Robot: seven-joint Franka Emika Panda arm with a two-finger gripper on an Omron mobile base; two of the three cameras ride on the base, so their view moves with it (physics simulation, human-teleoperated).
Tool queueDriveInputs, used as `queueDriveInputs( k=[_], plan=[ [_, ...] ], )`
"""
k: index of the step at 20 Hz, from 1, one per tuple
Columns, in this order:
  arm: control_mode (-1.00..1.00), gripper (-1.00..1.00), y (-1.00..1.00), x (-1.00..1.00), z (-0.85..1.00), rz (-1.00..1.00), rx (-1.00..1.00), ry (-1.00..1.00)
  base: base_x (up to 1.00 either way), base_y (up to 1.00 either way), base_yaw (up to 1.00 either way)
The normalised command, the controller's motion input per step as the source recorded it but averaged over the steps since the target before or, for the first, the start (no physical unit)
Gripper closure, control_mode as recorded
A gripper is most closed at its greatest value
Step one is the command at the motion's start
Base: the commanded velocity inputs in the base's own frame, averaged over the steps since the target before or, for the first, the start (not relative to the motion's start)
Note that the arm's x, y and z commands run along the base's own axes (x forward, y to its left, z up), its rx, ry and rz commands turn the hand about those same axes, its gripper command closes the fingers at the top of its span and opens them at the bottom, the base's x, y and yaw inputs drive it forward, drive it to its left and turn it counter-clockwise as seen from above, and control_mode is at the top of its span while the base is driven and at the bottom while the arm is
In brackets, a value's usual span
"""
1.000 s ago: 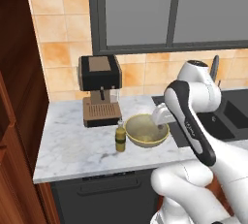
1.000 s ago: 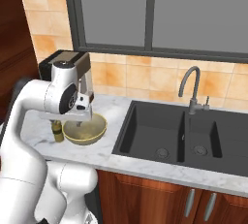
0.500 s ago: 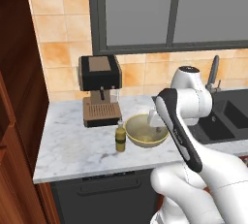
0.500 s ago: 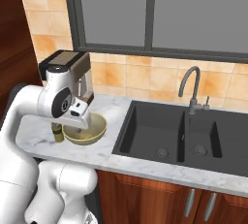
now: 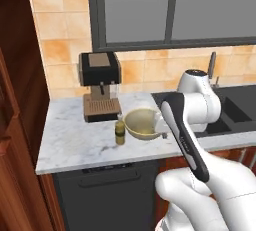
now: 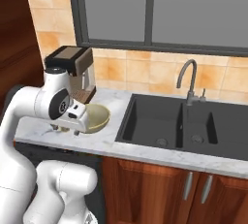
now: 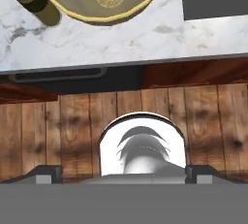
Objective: Retrieve the bottle and the shaker from the cabinet and place them next to the mixing bowl on the counter. Then add garlic from the fridge to the mixing bowl.
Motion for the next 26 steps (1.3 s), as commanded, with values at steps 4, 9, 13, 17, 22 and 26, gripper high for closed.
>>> queueDriveInputs(
  k=[4,9,13,17,22,26],
  plan=[
    [1.0,-1.0,0.0,0.0,0.0,0.0,0.0,0.0,-1.0,0.23,-0.1],
    [1.0,-1.0,0.0,0.0,0.0,0.0,0.0,0.0,-0.84,0.79,-0.04],
    [1.0,-1.0,0.0,0.0,0.0,0.0,0.0,0.0,-0.5,1.0,0.0],
    [1.0,-1.0,0.0,0.0,0.0,0.0,0.0,0.0,-0.27,0.96,-0.06],
    [1.0,-1.0,0.0,0.0,0.0,0.0,0.0,0.0,-0.4,0.98,-0.03],
    [1.0,-1.0,0.0,0.0,0.0,0.0,0.0,0.0,-0.52,1.0,0.0]
  ],
)
